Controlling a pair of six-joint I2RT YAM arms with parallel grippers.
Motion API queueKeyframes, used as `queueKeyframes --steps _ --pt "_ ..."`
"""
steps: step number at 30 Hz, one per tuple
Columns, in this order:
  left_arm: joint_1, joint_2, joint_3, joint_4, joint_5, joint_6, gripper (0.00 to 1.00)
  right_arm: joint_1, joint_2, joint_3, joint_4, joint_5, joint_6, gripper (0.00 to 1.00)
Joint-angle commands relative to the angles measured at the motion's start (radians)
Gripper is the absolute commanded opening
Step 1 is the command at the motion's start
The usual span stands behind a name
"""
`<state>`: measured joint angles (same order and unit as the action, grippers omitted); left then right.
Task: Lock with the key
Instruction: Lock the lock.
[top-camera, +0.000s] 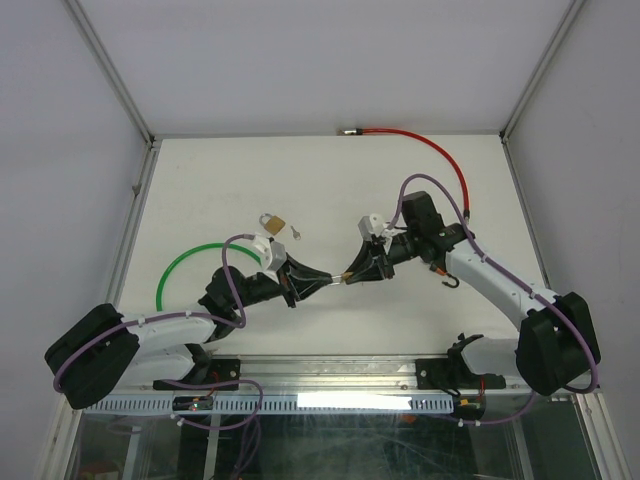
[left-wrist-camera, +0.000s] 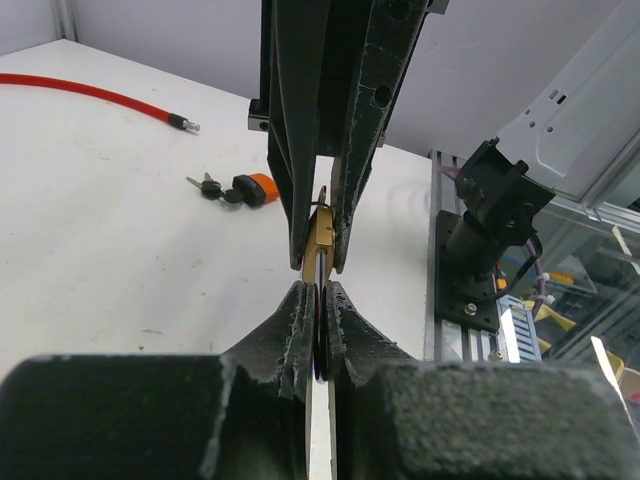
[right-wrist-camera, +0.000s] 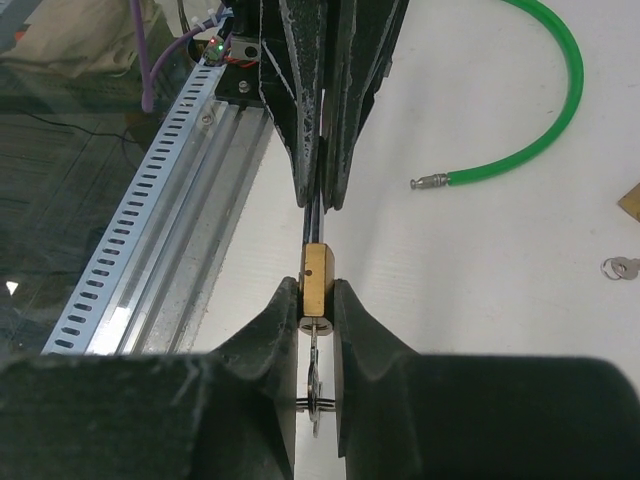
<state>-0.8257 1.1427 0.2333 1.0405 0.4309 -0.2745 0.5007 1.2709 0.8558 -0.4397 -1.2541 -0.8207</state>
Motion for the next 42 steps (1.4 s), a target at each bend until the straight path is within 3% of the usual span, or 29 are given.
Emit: queueKeyframes --steps 1,8,17,22,31,42 --pt "-0.007 -0.026 -0.005 0.096 -0.035 0.003 0.12 0.008 0.001 0.056 -0.052 -0.078 -0.038 0.0" --pt "-0.008 -0.048 -0.019 0.085 -0.05 0.004 0.42 -0.011 0.009 0.074 -0.06 -0.108 -0.002 0.0" --pt "-0.008 -0.093 -0.064 0.091 0.02 0.069 0.67 -0.033 0.013 0.083 -0.065 -0.12 0.027 0.0" --pt "-0.007 -0.07 -0.063 0.109 0.016 0.077 0.64 -0.032 0.024 0.092 -0.084 -0.135 0.025 0.0" --pt "-0.007 -0.006 -0.023 0.119 0.034 0.058 0.37 -0.033 0.027 0.089 -0.087 -0.139 0.019 0.0" --pt "-0.007 -0.032 -0.023 0.118 0.059 0.049 0.34 -0.032 0.033 0.088 -0.09 -0.131 0.013 0.0"
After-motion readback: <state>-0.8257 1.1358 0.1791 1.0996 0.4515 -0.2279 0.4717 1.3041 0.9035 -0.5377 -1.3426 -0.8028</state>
